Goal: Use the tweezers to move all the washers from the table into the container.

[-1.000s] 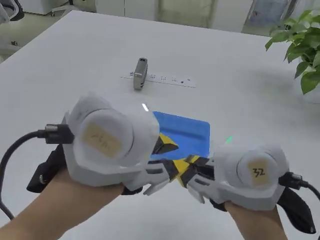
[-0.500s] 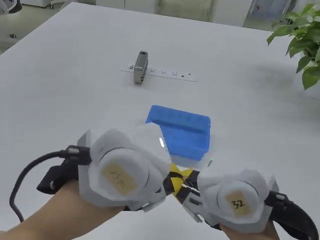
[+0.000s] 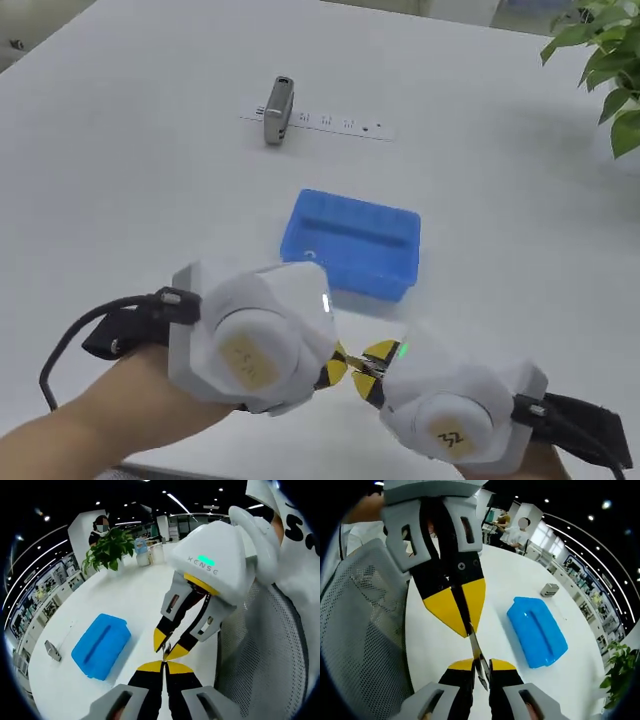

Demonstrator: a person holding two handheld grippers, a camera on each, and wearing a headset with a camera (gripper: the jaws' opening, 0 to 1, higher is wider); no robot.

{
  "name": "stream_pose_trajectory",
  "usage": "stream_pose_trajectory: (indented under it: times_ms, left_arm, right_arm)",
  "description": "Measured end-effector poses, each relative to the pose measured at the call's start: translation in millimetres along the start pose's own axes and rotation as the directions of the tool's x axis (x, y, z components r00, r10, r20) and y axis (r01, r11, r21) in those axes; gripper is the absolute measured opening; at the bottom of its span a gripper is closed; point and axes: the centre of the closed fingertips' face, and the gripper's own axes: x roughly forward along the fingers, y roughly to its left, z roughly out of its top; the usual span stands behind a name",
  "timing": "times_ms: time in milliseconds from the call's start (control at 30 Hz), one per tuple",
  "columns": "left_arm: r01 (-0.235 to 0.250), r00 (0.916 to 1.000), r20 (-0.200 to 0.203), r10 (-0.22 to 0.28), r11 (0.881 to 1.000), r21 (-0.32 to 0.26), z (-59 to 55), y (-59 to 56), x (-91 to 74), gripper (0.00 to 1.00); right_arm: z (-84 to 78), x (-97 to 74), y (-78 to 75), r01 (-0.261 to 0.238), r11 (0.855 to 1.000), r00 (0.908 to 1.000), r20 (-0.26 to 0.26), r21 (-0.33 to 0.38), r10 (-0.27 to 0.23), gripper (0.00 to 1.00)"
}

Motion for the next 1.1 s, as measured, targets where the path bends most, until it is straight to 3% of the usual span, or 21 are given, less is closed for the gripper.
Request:
stream_pose_trajectory:
  times_ms: [133, 267, 400, 533, 633, 700, 800, 833, 867, 1033, 1100]
  left_arm:
    - [0.020, 0.9981, -0.058, -0.020, 1.000, 0.002, -22.4, -0.3, 10.4, 0.00]
    - [0.037, 0.9935, -0.107, -0.038, 0.999, -0.011, -44.1, 1.0, 18.2, 0.00]
    - [0.045, 0.9897, -0.135, -0.048, 0.999, -0.029, -59.8, -0.1, 25.3, 0.00]
    - [0.044, 0.9870, -0.153, -0.050, 0.998, -0.047, -70.8, 0.6, 31.0, 0.00]
    - [0.018, 0.9801, -0.196, -0.034, 0.997, -0.079, -79.9, 2.4, 35.8, 0.00]
    - [0.012, 0.9759, -0.217, -0.027, 0.997, -0.073, -83.4, 2.4, 38.5, 0.00]
    - [0.011, 0.9658, -0.259, -0.016, 1.000, -0.020, -88.9, 0.9, 42.3, 0.00]
    - [0.018, 0.9731, -0.230, -0.016, 1.000, 0.009, -82.8, 1.8, 43.5, 0.00]
    - [0.009, 0.9672, -0.254, -0.013, 1.000, -0.016, -85.9, 0.7, 39.6, 0.00]
    - [-0.009, 0.9614, -0.275, 0.001, 1.000, -0.025, -86.5, 4.3, 37.0, 0.00]
    - [-0.018, 0.9588, -0.284, 0.008, 0.999, -0.035, -86.7, 6.3, 35.7, 0.05]
  right_arm:
    - [-8.2, 11.2, 8.9, -0.029, 0.999, 0.9993, -0.025, -0.046, 0.028, 0.06]
    - [-12.3, 17.3, 14.0, -0.044, 0.998, 0.9989, -0.017, -0.040, 0.043, 0.07]
    - [-13.1, 23.6, 16.0, -0.071, 0.997, 0.9974, -0.016, -0.010, 0.070, 0.07]
    - [-13.3, 27.7, 20.9, -0.082, 0.996, 0.9965, -0.018, -0.026, 0.081, 0.08]
    - [-14.1, 30.8, 26.0, -0.102, 0.994, 0.9946, -0.023, -0.044, 0.101, 0.09]
    - [-15.6, 32.4, 27.4, -0.106, 0.993, 0.9942, -0.028, -0.053, 0.104, 0.09]
    - [-16.8, 34.1, 29.6, -0.116, 0.991, 0.9929, -0.034, -0.060, 0.114, 0.09]
    - [-17.8, 34.1, 29.4, -0.117, 0.991, 0.9926, -0.039, -0.063, 0.115, 0.09]
    - [-17.4, 34.7, 28.8, -0.116, 0.991, 0.9929, -0.036, -0.063, 0.114, 0.08]
    - [-15.6, 36.1, 28.8, -0.125, 0.991, 0.9919, -0.027, -0.040, 0.124, 0.09]
    - [-14.9, 36.2, 29.9, -0.126, 0.991, 0.9919, -0.023, -0.040, 0.125, 0.09]
